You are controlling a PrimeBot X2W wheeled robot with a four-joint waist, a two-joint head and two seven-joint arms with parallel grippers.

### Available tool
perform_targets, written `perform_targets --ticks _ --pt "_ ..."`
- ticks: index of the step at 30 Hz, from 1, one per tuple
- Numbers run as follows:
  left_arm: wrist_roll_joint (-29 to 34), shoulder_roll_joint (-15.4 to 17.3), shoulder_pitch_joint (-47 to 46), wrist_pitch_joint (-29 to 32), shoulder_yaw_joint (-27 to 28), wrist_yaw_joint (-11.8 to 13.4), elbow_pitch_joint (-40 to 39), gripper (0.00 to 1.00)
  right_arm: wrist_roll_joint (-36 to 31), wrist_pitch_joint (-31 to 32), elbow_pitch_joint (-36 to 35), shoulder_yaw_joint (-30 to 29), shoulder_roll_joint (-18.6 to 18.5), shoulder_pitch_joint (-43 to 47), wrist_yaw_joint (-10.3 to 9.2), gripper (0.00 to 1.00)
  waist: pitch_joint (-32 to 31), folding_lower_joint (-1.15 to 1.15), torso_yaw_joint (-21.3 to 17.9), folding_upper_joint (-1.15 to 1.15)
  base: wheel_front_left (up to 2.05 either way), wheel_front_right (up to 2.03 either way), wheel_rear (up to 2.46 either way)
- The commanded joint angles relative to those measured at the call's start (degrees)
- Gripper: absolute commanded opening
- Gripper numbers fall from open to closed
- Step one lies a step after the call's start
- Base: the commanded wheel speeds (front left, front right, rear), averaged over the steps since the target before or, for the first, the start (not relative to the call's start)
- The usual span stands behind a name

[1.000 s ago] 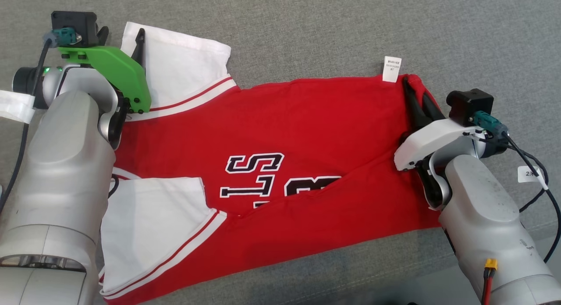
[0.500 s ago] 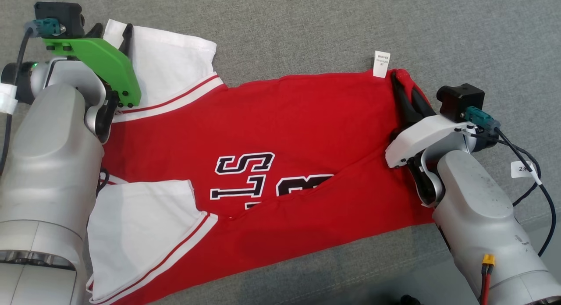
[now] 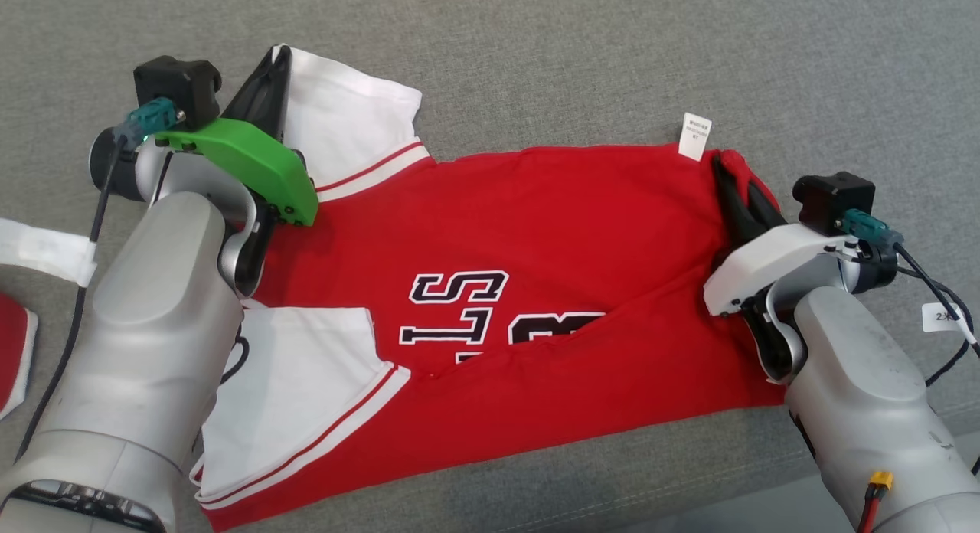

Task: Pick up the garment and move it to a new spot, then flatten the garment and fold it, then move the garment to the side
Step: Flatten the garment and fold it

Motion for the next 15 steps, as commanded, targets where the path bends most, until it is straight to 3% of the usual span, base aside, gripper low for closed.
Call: perform_targets --ticks 1,8,15 --pt "-1.2 1.2 2.1 -1.1 -1.7 0.1 -2.2 0.0 0.8 0.2 0.7 0.1 -1.0 1.8 -0.01 0.0 -2.8 0.0 2.4 0.0 0.0 0.0 0.0" --pt "-5.3 4.2 8.7 -2.7 -4.4 0.1 -10.2 0.0 2.3 0.2 1.5 0.9 -3.0 3.7 -0.01 0.0 -5.5 0.0 4.7 0.0 0.0 0.0 0.0" --pt "-5.0 4.7 18.0 -2.7 0.2 0.1 -18.3 0.0 3.4 0.1 2.1 2.3 -4.5 6.3 -0.01 0.0 -9.6 0.0 6.8 0.0 0.0 0.0 0.0"
